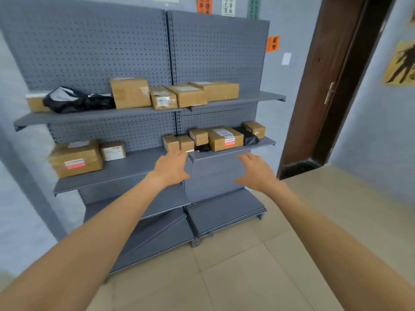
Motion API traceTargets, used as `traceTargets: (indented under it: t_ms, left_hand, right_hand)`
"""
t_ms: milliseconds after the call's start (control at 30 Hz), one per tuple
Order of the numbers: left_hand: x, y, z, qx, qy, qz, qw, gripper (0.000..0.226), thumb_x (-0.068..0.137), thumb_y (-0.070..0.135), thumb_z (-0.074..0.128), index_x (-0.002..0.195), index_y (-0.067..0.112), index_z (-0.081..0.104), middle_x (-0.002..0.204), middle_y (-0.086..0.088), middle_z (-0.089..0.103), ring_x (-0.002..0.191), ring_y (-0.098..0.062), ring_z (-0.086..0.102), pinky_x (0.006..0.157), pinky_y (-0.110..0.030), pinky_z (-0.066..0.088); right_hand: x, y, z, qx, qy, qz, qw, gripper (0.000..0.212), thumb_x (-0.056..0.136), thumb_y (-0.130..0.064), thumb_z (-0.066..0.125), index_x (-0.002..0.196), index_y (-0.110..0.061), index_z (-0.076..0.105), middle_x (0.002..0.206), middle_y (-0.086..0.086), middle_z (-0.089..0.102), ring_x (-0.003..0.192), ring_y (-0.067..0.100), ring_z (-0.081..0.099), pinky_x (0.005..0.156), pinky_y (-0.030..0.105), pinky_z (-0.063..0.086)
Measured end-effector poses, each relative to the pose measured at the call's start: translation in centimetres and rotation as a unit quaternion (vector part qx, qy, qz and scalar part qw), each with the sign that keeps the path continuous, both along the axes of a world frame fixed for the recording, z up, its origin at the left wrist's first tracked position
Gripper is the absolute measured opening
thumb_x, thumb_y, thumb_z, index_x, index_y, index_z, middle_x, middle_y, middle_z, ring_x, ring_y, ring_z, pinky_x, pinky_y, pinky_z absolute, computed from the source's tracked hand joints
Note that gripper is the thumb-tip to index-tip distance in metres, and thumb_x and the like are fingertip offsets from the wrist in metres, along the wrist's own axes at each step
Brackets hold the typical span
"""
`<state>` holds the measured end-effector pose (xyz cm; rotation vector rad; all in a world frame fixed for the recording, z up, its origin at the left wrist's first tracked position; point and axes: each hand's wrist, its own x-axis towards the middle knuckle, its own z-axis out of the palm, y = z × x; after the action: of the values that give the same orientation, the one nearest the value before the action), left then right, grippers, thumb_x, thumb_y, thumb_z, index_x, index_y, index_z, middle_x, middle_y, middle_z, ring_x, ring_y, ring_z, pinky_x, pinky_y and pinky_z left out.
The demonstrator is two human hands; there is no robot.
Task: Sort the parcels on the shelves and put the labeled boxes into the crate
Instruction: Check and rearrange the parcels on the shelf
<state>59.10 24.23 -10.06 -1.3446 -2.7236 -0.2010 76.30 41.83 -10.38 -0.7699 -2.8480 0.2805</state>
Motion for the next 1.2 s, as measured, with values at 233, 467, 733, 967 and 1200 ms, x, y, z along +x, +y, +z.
traceTargets:
  t_ms: [233, 467, 733, 967, 1200]
  left_hand:
    - [-8.2, -1.1, -1.2, -0.043, 0.019, 0.116, 0.992, 0.059, 0.085, 0.027, 0.064, 0.137, 0.008, 0.043, 0.135, -0.011, 0.05, 0.122, -0.03, 0.046, 0.096, -0.04, 0.041]
    - [-14.7, -4.4, -2.6, -0.048, 0.008, 0.215, 0.975, 0.055, 0.082, 0.028, 0.065, 0.131, 0.008, 0.048, 0.128, -0.011, 0.053, 0.117, -0.03, 0.049, 0.09, -0.039, 0.043]
    - [-25.9, -9.3, -6.7, -0.026, -0.061, 0.296, 0.953, 0.065, 0.082, 0.034, 0.069, 0.136, 0.009, 0.043, 0.134, -0.013, 0.05, 0.121, -0.032, 0.048, 0.094, -0.042, 0.045]
    - [-41.0, -9.9, -13.9, 0.031, -0.187, 0.305, 0.933, 0.066, 0.085, 0.027, 0.067, 0.142, 0.008, 0.038, 0.14, -0.014, 0.044, 0.129, -0.032, 0.041, 0.101, -0.045, 0.042]
    - [-53.0, -7.2, -20.0, 0.107, -0.321, 0.314, 0.887, 0.073, 0.089, 0.023, 0.065, 0.149, 0.009, 0.025, 0.146, -0.015, 0.041, 0.127, -0.031, 0.047, 0.099, -0.033, 0.038]
  right_hand:
    - [-11.3, 3.2, -0.9, 0.033, -0.034, 0.106, 0.993, 0.08, 0.083, -0.019, 0.066, 0.151, -0.017, 0.022, 0.157, 0.011, 0.021, 0.144, 0.03, 0.02, 0.115, 0.042, 0.025]
    - [-22.4, 2.6, -1.7, 0.05, -0.05, 0.198, 0.978, 0.074, 0.082, -0.023, 0.069, 0.144, -0.012, 0.032, 0.148, 0.012, 0.036, 0.133, 0.032, 0.034, 0.107, 0.042, 0.035]
    - [-36.7, -1.3, -5.9, -0.003, -0.082, 0.262, 0.961, 0.087, 0.08, -0.024, 0.071, 0.152, -0.018, 0.021, 0.158, 0.011, 0.02, 0.143, 0.03, 0.023, 0.112, 0.042, 0.03]
    - [-51.9, -3.2, -11.8, -0.111, -0.084, 0.222, 0.965, 0.083, 0.082, -0.021, 0.069, 0.151, -0.017, 0.023, 0.155, 0.007, 0.026, 0.14, 0.029, 0.025, 0.105, 0.04, 0.035]
    - [-63.6, -4.2, -18.1, -0.271, -0.087, 0.131, 0.95, 0.078, 0.087, -0.028, 0.067, 0.15, -0.016, 0.023, 0.155, 0.008, 0.026, 0.142, 0.027, 0.025, 0.11, 0.041, 0.032]
